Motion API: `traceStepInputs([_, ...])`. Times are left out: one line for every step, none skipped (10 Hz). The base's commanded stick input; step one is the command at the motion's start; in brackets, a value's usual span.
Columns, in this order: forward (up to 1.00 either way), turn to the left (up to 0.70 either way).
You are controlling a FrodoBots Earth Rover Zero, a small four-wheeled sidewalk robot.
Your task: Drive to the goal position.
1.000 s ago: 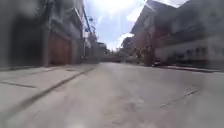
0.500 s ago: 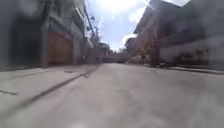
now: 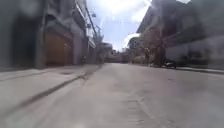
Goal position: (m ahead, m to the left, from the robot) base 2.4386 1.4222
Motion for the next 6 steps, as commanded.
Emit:
traceStepInputs([1.0, -0.03])
traceStepInputs([1.0, -0.03])
traceStepInputs([1.0, -0.03])
traceStepInputs([1.0, -0.03])
traceStepInputs([1.0, -0.03])
traceStepInputs([1.0, -0.03])
